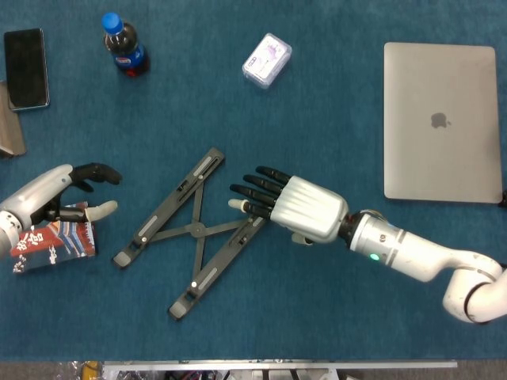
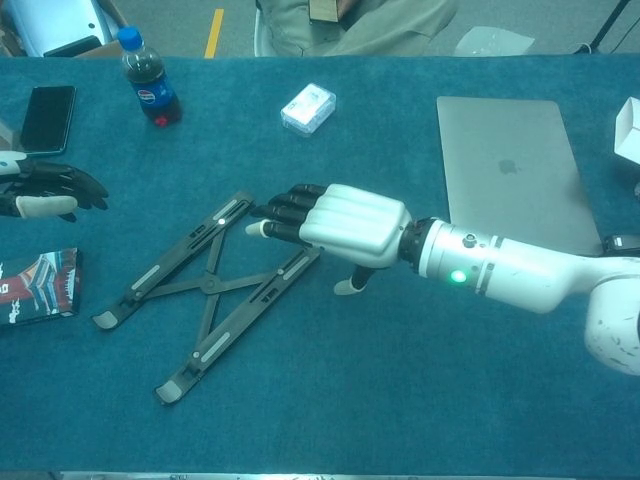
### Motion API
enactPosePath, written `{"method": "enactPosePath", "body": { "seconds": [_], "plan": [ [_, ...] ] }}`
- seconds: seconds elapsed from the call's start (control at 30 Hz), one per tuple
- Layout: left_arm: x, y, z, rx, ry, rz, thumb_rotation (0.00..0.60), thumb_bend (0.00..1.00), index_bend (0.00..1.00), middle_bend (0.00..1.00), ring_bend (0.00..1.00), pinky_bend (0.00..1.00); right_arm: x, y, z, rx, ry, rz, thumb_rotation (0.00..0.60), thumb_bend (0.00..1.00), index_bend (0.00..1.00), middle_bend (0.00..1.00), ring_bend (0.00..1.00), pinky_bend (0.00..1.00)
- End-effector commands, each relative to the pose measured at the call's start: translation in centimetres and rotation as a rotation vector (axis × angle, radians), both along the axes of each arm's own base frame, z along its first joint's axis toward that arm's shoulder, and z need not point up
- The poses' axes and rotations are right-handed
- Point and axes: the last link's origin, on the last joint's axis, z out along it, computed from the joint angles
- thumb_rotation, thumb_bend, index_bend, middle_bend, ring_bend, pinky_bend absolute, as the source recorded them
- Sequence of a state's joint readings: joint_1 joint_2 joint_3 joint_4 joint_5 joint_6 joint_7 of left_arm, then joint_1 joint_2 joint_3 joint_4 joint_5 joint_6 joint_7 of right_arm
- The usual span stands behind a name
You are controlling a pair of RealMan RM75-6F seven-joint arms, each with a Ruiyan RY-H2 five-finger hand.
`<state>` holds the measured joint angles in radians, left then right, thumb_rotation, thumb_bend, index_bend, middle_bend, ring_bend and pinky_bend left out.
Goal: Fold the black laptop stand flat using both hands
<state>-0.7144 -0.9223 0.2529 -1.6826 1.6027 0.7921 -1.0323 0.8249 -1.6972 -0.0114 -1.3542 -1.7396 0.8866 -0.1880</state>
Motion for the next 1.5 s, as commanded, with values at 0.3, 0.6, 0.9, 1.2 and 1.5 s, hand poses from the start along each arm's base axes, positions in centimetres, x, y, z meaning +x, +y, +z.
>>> {"method": "enactPosePath", "body": {
  "seconds": [0.3,0.6,0.9,1.2,1.5],
  "plan": [
    [-0.1,-0.2,0.1,0.001,-0.007,0.015,0.302,0.25,0.21,0.22,0.16,0.21,0.3,-0.9,-2.0,-0.012,0.01,0.005,0.6,0.09,0.0,0.01,0.0,0.1],
    [-0.3,-0.6,0.2,-0.009,-0.021,0.027,0.304,0.25,0.21,0.22,0.16,0.21,1.1,-2.2,-3.7,-0.039,0.007,-0.004,0.6,0.09,0.0,0.01,0.0,0.1],
    [-0.4,-0.7,0.2,-0.019,-0.036,0.044,0.306,0.25,0.21,0.22,0.16,0.21,1.9,-3.3,-5.1,-0.07,-0.005,-0.022,0.6,0.09,0.0,0.01,0.0,0.1],
    [-0.6,-1.0,0.0,-0.034,-0.048,0.064,0.302,0.25,0.21,0.22,0.18,0.21,2.7,-4.8,-5.7,-0.119,-0.013,-0.039,0.6,0.09,0.0,0.01,0.0,0.1],
    [-0.5,-1.0,-0.5,-0.052,-0.061,0.075,0.303,0.25,0.2,0.22,0.19,0.21,3.8,-6.0,-5.9,-0.156,-0.041,-0.059,0.6,0.09,0.0,0.01,0.0,0.1]
  ]
}}
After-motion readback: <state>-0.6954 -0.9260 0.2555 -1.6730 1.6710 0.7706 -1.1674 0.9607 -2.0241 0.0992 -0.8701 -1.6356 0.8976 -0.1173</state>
